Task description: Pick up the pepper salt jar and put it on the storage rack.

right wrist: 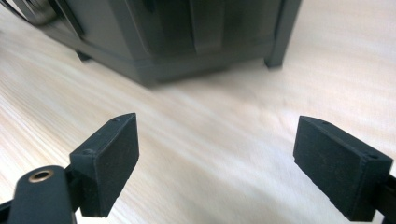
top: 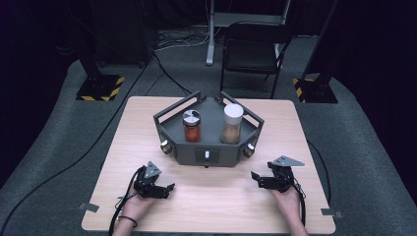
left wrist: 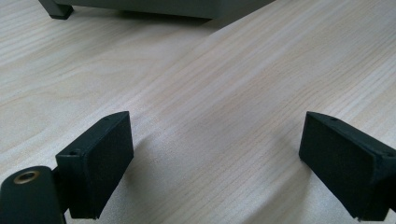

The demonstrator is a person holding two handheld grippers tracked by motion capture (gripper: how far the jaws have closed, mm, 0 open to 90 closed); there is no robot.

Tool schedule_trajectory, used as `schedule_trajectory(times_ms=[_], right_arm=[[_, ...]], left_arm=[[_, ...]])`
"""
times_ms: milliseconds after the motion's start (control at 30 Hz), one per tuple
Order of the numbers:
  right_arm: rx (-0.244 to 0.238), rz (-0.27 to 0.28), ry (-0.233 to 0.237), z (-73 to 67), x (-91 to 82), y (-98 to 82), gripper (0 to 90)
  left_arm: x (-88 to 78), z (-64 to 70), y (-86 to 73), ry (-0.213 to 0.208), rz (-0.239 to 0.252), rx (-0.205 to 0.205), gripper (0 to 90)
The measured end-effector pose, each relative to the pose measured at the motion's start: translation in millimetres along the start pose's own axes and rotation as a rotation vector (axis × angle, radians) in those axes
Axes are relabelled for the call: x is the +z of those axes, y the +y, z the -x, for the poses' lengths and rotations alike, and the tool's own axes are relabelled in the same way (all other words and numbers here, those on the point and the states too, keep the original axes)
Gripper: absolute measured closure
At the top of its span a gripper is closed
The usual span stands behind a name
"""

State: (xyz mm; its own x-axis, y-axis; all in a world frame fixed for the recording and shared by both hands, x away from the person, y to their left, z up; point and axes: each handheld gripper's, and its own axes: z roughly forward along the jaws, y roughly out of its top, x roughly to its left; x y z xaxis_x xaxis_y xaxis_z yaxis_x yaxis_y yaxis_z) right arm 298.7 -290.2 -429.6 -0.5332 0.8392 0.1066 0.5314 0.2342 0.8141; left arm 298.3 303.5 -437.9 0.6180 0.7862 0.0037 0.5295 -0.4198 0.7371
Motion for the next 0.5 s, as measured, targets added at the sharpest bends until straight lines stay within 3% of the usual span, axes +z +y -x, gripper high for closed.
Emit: schedule_trajectory(times_ms=[233, 333, 433, 500], right_arm=[[0.037, -0.073, -0.014, 6.0, 3.1, -7.2, 13.5], [0.008, -0.08, -0.042, -0.4, 2.7, -8.2, 13.9], [-0.052, -0.107, -0.093, -15.2, 5.4, -5.0, 12.8], [-0.075, -0.114, -0.092, -20.0, 7.4, -3.8, 12.6]], left_arm=[[0.1, 0.0, -0.1, 0.0, 0.001, -0.001, 9.4], [0.1, 0.0, -0.2, 0.0, 0.001, -0.001, 9.4], [0.0, 0.0, 0.0, 0.0, 0.0, 0.0, 9.4], [0.0, 0.0, 0.0, 0.0, 0.0, 0.0, 9.4]])
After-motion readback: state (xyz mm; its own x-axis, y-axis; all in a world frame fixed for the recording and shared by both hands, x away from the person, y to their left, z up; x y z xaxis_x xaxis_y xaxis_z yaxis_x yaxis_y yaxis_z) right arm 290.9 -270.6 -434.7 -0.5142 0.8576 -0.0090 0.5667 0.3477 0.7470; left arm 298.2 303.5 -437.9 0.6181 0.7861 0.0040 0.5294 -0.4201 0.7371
